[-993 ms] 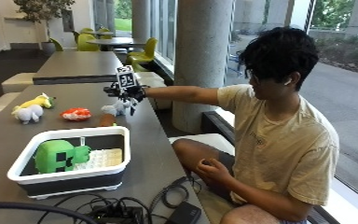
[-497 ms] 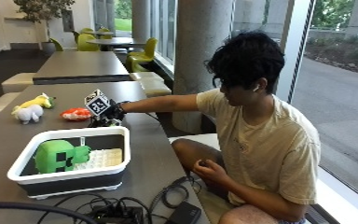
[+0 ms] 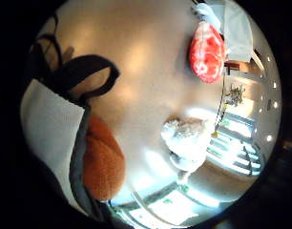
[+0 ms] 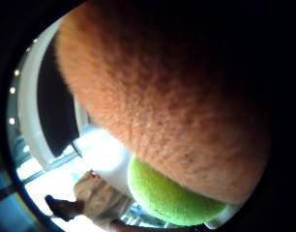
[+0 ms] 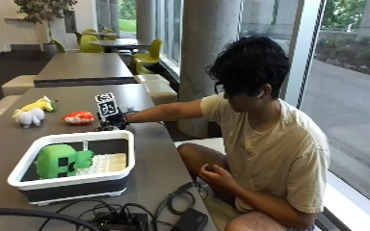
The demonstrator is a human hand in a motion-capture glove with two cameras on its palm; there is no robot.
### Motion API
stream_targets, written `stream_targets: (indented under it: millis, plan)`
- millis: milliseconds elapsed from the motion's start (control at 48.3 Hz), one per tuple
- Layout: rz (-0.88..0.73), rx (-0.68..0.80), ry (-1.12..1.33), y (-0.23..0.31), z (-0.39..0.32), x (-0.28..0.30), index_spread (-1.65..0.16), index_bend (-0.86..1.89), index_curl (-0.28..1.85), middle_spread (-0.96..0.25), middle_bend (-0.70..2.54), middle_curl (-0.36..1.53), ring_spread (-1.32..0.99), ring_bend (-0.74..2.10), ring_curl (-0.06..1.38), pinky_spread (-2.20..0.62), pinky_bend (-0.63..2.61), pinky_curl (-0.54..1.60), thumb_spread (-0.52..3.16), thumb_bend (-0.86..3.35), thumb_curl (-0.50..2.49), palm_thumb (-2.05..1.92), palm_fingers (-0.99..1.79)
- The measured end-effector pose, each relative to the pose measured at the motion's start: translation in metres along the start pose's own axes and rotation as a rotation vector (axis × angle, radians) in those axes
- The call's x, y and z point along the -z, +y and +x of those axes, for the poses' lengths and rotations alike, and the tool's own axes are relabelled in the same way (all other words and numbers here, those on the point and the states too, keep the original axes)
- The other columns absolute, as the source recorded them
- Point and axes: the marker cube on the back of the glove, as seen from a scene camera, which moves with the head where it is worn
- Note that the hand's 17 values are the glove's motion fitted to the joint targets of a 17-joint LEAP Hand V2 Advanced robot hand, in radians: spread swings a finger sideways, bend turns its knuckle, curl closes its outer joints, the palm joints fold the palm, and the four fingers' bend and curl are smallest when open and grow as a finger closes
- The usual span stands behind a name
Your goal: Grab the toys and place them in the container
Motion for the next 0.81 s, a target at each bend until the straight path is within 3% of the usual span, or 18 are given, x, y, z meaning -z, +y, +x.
stream_targets:
  millis: [186, 352, 455, 559, 807]
  plan:
    - [0.051, -0.012, 0.003, 0.019, -0.001, 0.014, -0.4, 0.45, 0.09, -0.35, 0.89, 0.47, -0.4, 1.18, 0.56, -0.29, 1.22, 0.4, 1.06, 0.18, 0.67, 0.79, 0.95]
    - [0.169, -0.169, -0.179, 0.065, 0.045, 0.044, -0.48, 0.67, 0.12, -0.4, 1.05, 0.59, -0.42, 1.27, 0.63, -0.33, 1.22, 0.44, 0.93, 0.2, 0.79, 0.81, 0.93]
    - [0.269, -0.104, -0.059, 0.092, 0.072, 0.096, -0.52, 0.79, 0.15, -0.42, 1.11, 0.66, -0.43, 1.32, 0.66, -0.35, 1.25, 0.47, 0.87, 0.21, 0.85, 0.81, 0.88]
    - [0.355, -0.163, -0.116, 0.107, 0.043, 0.164, -0.55, 0.9, 0.17, -0.44, 1.16, 0.74, -0.44, 1.37, 0.69, -0.36, 1.28, 0.5, 0.82, 0.22, 0.92, 0.8, 0.83]
    - [0.5, -0.026, 0.014, 0.101, -0.021, 0.302, -0.59, 1.11, 0.25, -0.46, 1.23, 0.89, -0.44, 1.47, 0.74, -0.36, 1.38, 0.57, 0.71, 0.25, 1.06, 0.77, 0.69]
